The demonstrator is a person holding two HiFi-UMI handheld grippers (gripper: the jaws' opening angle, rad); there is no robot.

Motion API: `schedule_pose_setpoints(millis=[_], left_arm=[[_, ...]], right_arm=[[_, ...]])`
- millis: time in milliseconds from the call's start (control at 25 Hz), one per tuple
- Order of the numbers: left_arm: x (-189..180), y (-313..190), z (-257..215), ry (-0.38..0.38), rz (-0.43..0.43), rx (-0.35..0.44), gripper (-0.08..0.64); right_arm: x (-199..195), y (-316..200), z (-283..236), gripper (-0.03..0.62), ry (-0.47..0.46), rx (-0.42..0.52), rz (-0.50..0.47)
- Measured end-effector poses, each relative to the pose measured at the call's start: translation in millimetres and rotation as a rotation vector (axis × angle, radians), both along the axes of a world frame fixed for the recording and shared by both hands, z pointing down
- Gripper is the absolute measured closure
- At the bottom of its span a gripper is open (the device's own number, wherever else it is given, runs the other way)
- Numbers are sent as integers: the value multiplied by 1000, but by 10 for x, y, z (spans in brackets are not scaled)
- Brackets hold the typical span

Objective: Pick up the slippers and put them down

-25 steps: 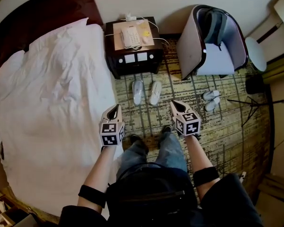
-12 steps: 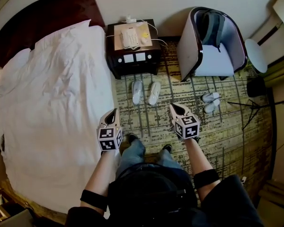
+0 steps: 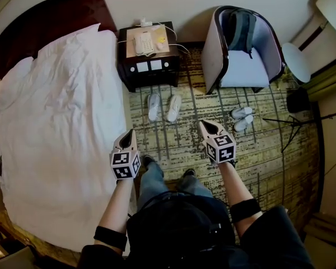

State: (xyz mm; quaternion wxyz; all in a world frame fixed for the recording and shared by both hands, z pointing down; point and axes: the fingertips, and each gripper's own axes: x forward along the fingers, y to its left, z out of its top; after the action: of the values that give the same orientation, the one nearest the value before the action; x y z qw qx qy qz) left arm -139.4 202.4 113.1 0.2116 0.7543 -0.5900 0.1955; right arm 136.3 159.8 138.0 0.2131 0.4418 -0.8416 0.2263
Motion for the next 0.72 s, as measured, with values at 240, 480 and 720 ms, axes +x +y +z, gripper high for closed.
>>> schedule_pose_setpoints(millis=[240,480,720], left_arm=[[276,31,7,-18,30,2,559],[432,24,-50,-20,31,10,559],[445,-15,-25,-30,29,12,559]], right_arm=[[205,61,-30,591,-12,6,11],[374,100,-5,591,-26,5,32],[424,91,28,591,-33,-3,38]])
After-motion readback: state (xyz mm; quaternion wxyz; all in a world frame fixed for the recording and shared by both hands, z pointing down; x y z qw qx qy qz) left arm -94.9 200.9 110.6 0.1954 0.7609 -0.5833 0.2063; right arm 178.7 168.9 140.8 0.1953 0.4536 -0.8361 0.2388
